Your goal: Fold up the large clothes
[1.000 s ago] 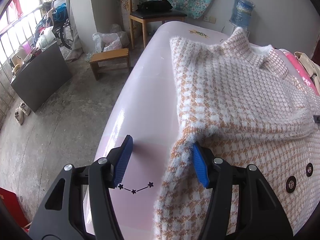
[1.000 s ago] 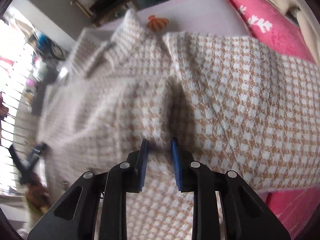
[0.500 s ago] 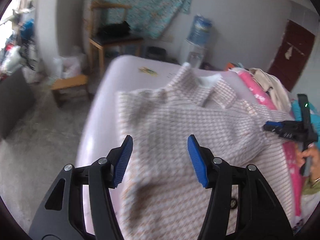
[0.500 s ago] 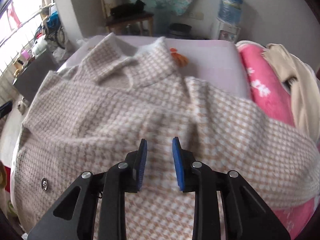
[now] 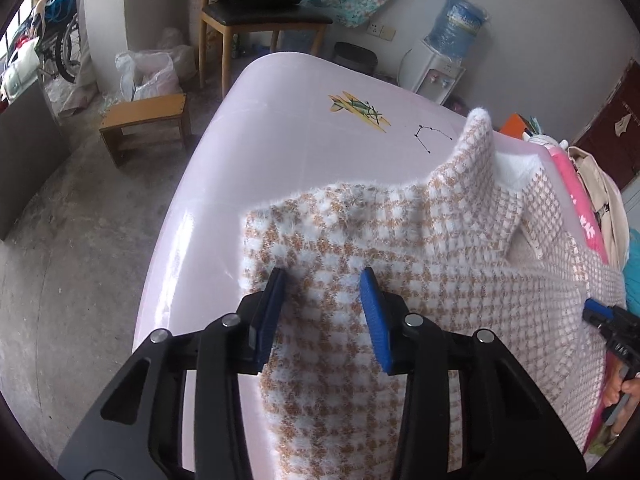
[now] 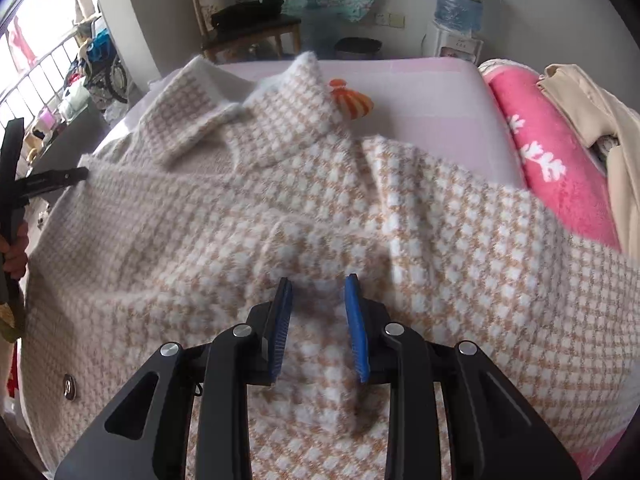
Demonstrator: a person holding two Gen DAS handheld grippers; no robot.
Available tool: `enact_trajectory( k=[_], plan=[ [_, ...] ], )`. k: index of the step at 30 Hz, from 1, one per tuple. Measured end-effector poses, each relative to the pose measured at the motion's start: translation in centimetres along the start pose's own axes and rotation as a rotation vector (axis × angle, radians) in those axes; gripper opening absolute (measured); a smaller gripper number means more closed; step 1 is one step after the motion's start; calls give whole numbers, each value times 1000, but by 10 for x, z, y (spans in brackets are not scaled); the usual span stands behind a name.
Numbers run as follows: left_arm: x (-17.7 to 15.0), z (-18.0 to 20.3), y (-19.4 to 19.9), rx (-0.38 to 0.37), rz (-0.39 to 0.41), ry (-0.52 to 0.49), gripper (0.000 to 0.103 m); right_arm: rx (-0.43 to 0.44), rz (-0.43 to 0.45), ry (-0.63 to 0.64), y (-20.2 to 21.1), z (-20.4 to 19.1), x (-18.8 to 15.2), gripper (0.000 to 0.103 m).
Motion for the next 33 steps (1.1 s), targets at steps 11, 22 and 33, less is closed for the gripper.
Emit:
enact_trajectory(
  k=[11, 22, 33],
  plan=[
    [-6, 19, 44, 76, 103, -77, 41, 16, -90, 5, -25, -14, 2, 36],
    [-87, 76, 37, 65, -42, -274, 67, 78, -69, 92, -28, -75, -18, 50],
    [-102, 104, 63, 84, 53, -351, 82, 43, -79, 115, -12, -86, -41, 63]
  ],
)
Point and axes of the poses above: each gripper's, at about its wrist camera, not at the fingertips, and y roughly against the way its jaws point, z to its right, x to its top, the point moved 2 cm from there along -y, roughly the way its jaws point, and after that the axes turned 4 degrees about z, right-handed, at the moved point
